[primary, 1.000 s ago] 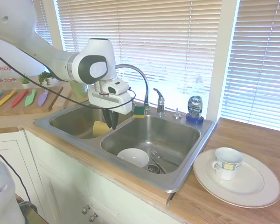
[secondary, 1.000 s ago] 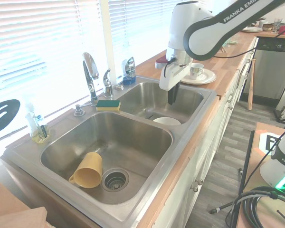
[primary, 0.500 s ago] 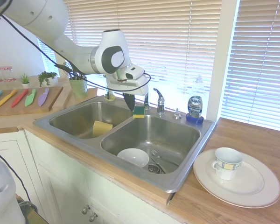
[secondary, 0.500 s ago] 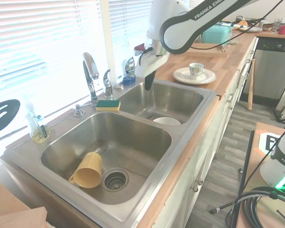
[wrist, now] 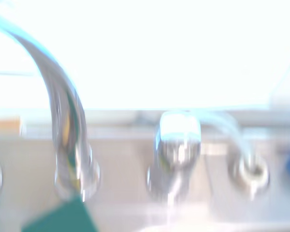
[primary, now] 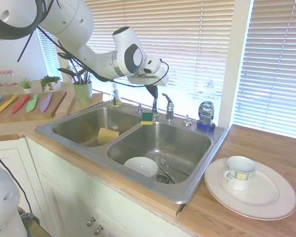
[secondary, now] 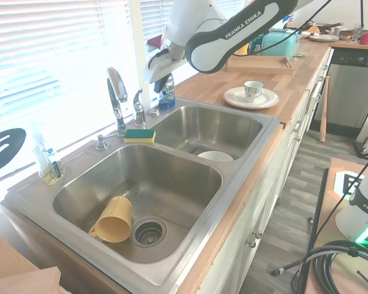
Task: Turn off the faucet
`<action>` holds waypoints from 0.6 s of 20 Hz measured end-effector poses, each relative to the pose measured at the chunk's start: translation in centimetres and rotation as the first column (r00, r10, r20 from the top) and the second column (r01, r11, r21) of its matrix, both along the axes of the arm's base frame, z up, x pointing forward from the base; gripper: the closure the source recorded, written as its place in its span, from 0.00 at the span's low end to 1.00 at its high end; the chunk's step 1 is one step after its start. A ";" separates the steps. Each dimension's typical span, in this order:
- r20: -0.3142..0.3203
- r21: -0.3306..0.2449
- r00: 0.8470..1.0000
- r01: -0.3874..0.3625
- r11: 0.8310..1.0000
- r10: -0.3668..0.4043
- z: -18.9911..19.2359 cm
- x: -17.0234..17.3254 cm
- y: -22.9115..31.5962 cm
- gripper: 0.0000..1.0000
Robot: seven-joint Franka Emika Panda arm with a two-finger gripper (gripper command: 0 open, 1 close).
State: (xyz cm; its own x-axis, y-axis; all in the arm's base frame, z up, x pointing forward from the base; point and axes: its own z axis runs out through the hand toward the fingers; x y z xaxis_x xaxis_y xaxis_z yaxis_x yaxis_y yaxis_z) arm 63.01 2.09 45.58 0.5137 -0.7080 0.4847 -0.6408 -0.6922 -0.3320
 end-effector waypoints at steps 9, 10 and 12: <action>0.030 -0.041 1.000 -0.004 0.999 0.006 0.2 6.4 1.5 1.00; 0.028 -0.039 1.000 0.000 0.999 0.001 -0.2 7.0 1.7 1.00; 0.015 -0.033 1.000 0.013 0.999 -0.012 -1.4 7.9 1.6 1.00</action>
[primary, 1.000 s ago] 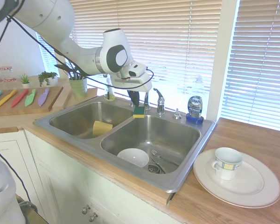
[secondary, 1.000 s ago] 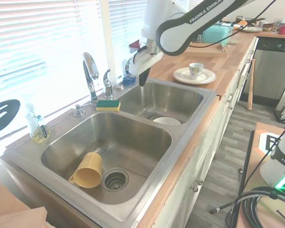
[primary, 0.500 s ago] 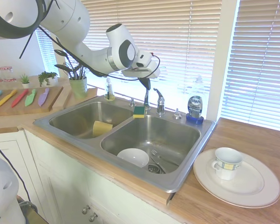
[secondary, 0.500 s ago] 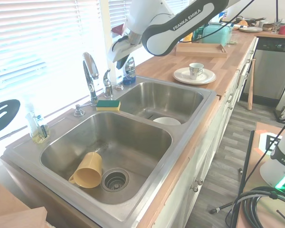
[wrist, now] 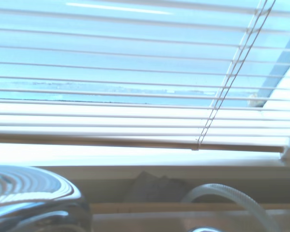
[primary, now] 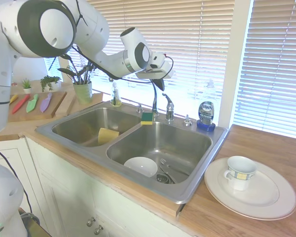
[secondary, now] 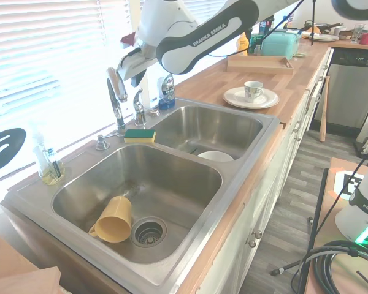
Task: Turn off the faucet
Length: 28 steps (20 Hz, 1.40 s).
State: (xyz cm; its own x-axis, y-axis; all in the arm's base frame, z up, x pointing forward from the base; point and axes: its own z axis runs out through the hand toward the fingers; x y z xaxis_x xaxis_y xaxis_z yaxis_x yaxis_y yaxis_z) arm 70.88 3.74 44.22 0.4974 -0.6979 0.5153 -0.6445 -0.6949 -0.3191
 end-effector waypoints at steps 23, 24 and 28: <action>-0.045 0.069 0.997 0.059 0.996 -0.056 -3.3 -1.6 -1.8 1.00; -0.045 0.073 0.997 0.061 0.995 -0.058 -3.3 -1.8 -1.9 1.00; -0.048 0.081 0.997 0.064 0.995 -0.061 -3.3 -2.5 -2.0 1.00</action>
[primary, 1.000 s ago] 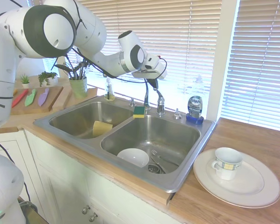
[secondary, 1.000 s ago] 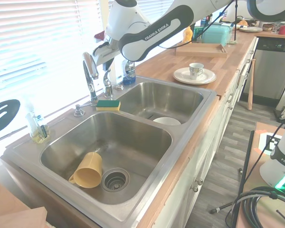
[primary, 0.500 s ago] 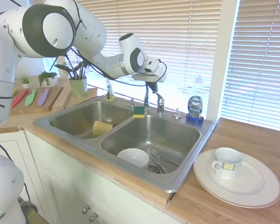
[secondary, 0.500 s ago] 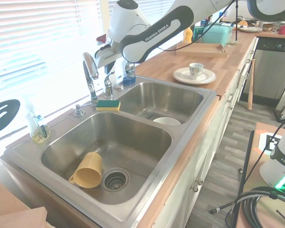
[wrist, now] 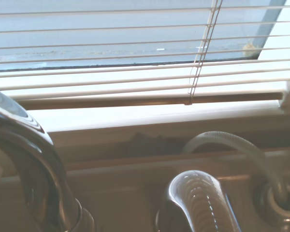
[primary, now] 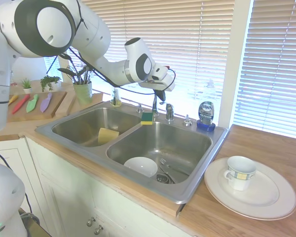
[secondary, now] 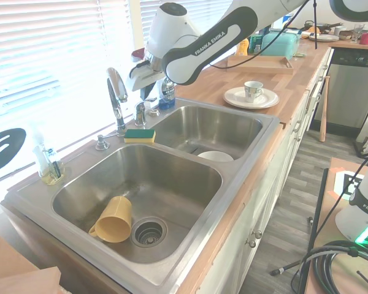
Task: Turn off the faucet
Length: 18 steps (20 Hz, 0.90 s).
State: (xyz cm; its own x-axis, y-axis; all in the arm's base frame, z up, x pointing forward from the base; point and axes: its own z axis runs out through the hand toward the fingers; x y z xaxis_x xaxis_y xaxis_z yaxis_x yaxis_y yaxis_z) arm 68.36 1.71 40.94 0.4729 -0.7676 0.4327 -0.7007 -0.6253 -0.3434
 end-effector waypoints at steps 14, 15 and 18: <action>-0.228 0.074 0.973 0.062 0.995 -0.044 -2.2 -6.6 -1.5 1.00; -0.235 0.075 0.971 0.064 0.995 -0.045 -2.3 -7.0 -1.5 1.00; -0.262 0.086 0.964 0.076 0.993 -0.051 -2.1 -8.7 -1.6 1.00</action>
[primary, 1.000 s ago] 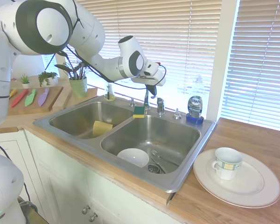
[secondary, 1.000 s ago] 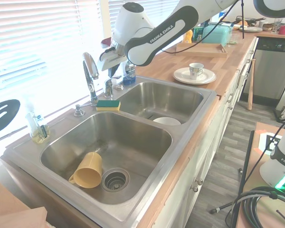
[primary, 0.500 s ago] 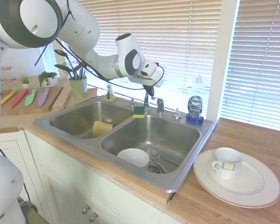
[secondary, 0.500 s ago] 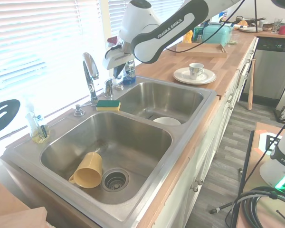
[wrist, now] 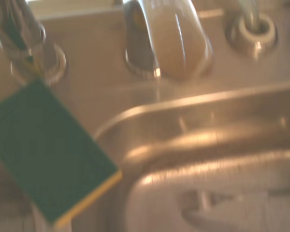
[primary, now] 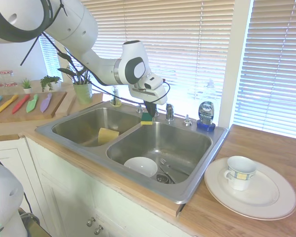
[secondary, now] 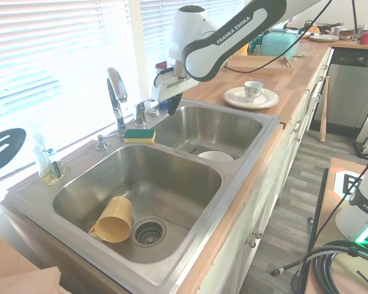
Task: Turn off the faucet
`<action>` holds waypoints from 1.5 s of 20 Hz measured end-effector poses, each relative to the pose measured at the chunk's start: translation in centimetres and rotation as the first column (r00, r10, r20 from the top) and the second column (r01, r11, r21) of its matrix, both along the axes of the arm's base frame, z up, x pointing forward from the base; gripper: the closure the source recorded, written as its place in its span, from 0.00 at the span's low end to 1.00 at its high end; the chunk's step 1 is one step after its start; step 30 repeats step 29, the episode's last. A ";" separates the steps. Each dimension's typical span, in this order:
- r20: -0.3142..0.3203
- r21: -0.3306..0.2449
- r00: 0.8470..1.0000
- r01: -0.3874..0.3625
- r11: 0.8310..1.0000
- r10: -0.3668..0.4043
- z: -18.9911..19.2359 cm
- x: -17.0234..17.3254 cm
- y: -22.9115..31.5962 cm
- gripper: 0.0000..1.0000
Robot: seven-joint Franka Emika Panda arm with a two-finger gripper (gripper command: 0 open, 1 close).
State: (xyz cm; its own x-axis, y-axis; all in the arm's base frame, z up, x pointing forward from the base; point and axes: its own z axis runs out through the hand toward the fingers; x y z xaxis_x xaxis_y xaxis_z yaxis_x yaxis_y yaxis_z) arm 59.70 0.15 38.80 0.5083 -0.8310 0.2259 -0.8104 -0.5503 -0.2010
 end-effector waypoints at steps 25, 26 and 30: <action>-0.284 0.093 0.959 0.002 0.996 0.024 -0.4 -20.7 -1.0 0.00; -0.287 0.092 0.958 0.002 0.996 0.024 -0.4 -20.8 -1.0 0.00; -0.287 0.094 0.958 0.004 0.996 0.024 -0.4 -20.8 -1.1 0.00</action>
